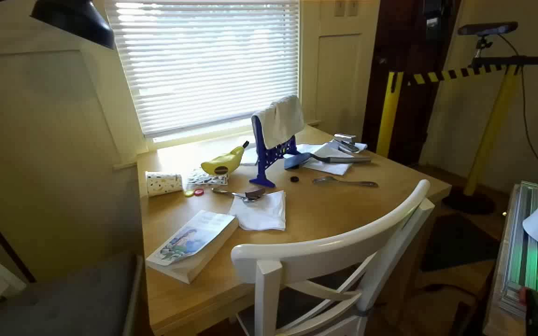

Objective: Remove the white cloth from the blue object, put it on the table and fold it

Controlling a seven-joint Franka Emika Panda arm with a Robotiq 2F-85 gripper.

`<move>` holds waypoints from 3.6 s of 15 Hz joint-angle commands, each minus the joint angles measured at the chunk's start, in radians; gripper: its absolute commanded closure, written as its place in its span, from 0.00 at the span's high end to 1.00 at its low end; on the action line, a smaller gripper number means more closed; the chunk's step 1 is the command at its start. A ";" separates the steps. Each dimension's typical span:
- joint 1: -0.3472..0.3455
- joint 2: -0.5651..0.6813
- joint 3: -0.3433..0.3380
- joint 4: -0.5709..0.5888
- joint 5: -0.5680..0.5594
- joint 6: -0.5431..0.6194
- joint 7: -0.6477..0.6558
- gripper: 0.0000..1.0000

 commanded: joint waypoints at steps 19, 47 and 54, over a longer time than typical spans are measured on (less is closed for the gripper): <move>0.003 0.001 -0.002 0.003 -0.001 -0.003 0.001 1.00; -0.075 0.865 -0.117 0.812 0.300 -0.215 -0.256 1.00; -0.068 0.781 -0.100 0.686 0.262 -0.133 -0.240 1.00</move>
